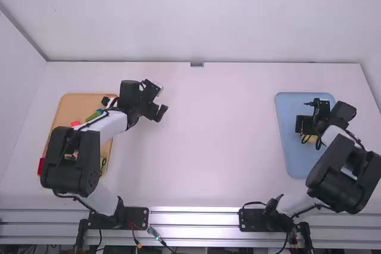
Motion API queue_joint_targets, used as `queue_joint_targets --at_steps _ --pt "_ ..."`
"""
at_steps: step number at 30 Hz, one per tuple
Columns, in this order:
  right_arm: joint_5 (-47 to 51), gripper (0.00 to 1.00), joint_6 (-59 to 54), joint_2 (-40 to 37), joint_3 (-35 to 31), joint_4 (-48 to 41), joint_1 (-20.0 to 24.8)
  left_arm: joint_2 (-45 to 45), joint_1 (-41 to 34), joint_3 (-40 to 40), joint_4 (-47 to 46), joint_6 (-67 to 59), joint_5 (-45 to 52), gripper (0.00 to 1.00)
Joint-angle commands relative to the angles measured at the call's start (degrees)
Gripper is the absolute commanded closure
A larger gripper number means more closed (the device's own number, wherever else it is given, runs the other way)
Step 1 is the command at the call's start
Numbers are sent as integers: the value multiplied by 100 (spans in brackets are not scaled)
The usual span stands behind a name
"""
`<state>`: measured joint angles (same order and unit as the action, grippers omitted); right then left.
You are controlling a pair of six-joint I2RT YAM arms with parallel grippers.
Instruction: Assemble lego blocks to make yellow taxi
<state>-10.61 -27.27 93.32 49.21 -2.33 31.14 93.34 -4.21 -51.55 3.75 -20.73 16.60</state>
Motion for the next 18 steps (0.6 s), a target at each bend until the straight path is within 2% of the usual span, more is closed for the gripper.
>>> queue_joint_targets --at_steps 1,2,5,6,9,13,15,18 --pt "485 1 175 -807 37 -160 -348 -614 -31 -393 -291 39 26 1" --pt "494 1 177 -852 37 -173 -372 -643 -31 -407 -321 39 26 1" --pt "485 1 177 -1784 37 -439 -894 -1276 -28 -625 -798 42 26 1" --pt "485 1 179 -1880 37 -463 -949 -1349 -28 -640 -824 42 28 1" --pt "448 1 177 -2745 33 -590 -1513 -1934 -28 -651 -942 39 31 1" --pt "448 1 177 -3294 26 -588 -1969 -2334 -28 -629 -984 39 39 1" --pt "450 1 175 -3910 26 -586 -2520 -2732 -28 -629 -1049 39 31 1" --pt "494 1 219 -4266 -17 -542 -2837 -2959 20 -586 -1006 83 -13 2"
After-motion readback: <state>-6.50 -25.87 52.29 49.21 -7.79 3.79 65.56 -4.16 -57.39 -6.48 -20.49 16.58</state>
